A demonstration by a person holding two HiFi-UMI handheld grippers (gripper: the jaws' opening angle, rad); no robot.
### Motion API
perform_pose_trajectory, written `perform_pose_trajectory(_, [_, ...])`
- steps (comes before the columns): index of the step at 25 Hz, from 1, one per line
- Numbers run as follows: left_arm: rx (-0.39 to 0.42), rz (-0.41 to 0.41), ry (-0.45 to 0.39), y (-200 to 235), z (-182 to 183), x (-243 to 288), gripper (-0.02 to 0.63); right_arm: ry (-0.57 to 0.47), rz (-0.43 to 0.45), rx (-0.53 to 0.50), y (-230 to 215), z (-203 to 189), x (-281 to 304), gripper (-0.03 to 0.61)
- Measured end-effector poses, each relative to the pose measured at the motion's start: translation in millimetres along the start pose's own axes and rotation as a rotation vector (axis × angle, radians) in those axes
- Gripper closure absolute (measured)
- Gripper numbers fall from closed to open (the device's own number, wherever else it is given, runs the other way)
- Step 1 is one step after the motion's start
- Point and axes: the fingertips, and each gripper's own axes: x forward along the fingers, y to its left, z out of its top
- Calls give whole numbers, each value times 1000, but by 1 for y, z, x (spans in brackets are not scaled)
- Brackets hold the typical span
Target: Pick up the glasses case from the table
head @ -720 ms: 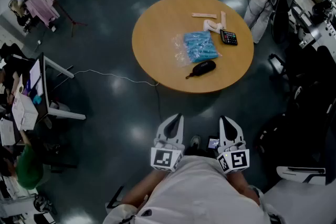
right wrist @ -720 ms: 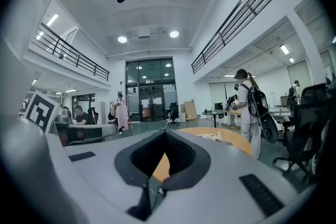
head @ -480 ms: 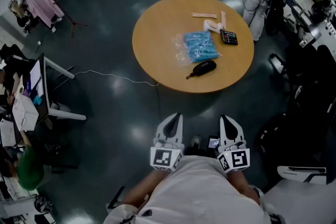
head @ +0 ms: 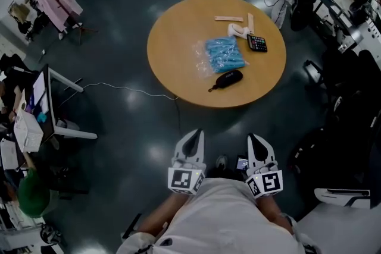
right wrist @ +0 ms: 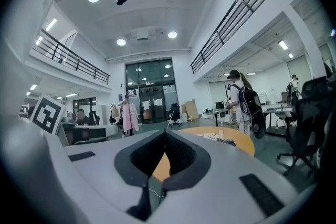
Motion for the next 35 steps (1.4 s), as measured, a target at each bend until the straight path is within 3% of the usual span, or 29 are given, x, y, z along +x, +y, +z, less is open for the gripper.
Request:
perform_pose_trajectory(7, [-7,29,17,-8,-11,28,607,57,8,-57,-43,-12,4,561])
perform_pose_trajectory(16, [-15,71,62,-3,-21,62,607,208,146,-142,-92,-42,60,561])
perform_pose_trajectory(21, [-62,57,74,33,-29,115,607,318,231,-285,-100,-64,125,561])
perform_pose_trajectory(25, [-67,5,51,59,-22,166,607,478,326,-384,-112,-95,181,561])
perform_pose_trajectory(31, [-55,-38,73,100,-9,220,607,656,452,-623,-132,-141,258,561])
perform_pose_trajectory(35, [-45,-45,86,111,-2,240,607,785,586,-796,-141,-183,286,561])
